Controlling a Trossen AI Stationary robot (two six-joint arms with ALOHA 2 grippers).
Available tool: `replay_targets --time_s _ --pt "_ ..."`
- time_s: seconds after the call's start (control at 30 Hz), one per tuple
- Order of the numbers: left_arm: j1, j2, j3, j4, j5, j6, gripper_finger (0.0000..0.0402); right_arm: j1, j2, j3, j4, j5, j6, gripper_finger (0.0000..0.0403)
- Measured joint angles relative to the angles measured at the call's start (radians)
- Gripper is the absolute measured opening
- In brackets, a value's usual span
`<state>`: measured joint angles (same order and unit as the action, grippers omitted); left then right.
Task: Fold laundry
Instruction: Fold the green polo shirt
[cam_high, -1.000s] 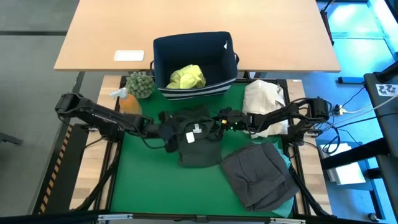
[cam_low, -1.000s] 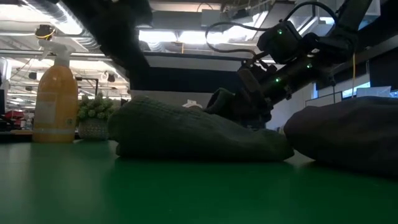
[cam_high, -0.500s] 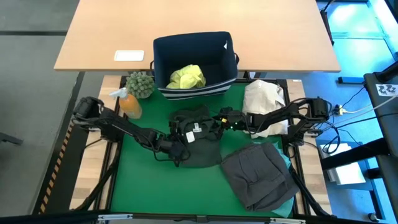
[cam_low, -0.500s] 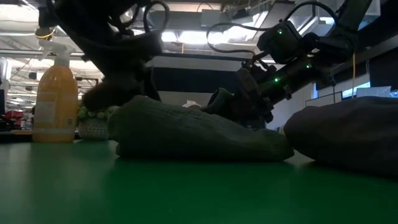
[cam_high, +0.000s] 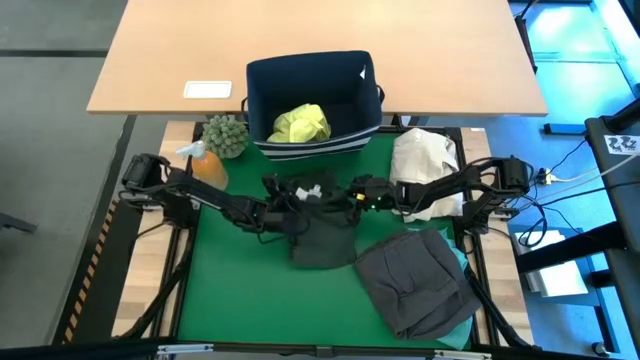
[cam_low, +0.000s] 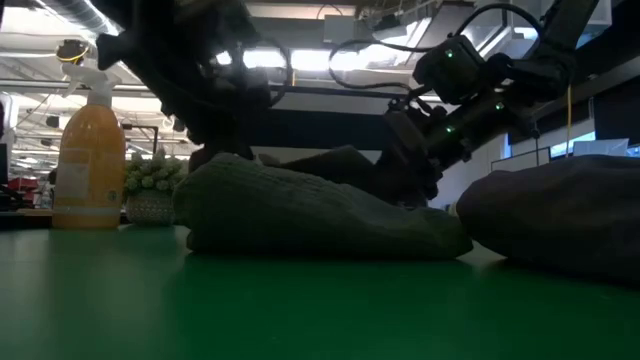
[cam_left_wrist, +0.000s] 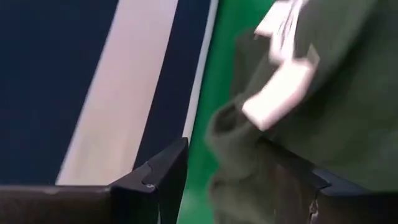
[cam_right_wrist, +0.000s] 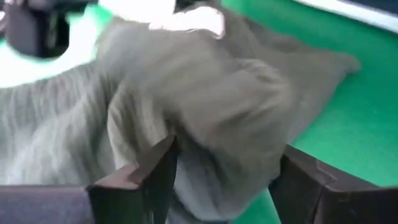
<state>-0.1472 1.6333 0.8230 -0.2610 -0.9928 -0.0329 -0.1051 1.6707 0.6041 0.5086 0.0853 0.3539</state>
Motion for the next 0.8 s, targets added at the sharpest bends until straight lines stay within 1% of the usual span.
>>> replay_targets --time_s 0.13,0.23,0.4,0.53,0.6,0.7,0.73,0.8 --pt "0.037 0.0 0.0 -0.113 0.001 -0.146 0.0185 0.0 0.0 0.0 -0.066 0.008 -0.023 0.0221" --pt "0.043 0.0 -0.001 -0.176 0.001 -0.217 0.0185 0.0 0.0 0.0 -0.096 0.028 -0.045 0.0221" --pt "0.012 -0.037 -0.001 -0.242 -0.003 -0.234 0.0185 0.0 -0.006 0.0 -0.092 0.041 -0.072 0.0221" --pt "-0.021 -0.113 -0.001 -0.287 -0.015 -0.286 0.0185 0.0 -0.054 0.0 -0.107 0.098 -0.104 0.0221" --pt "-0.043 -0.152 -0.001 -0.284 -0.009 -0.309 0.0185 0.0 -0.089 0.0 -0.12 0.121 -0.125 0.0221" --pt "-0.091 -0.201 -0.001 -0.263 0.032 -0.318 0.0185 0.0 -0.148 0.0 -0.125 0.131 -0.147 0.0221" --pt "-0.109 -0.214 -0.001 -0.253 0.058 -0.317 0.0185 0.001 -0.165 0.0 -0.123 0.122 -0.151 0.0221" --pt "-0.151 -0.225 -0.001 -0.223 0.114 -0.317 0.0185 0.016 -0.195 0.0 -0.104 0.067 -0.152 0.0221"
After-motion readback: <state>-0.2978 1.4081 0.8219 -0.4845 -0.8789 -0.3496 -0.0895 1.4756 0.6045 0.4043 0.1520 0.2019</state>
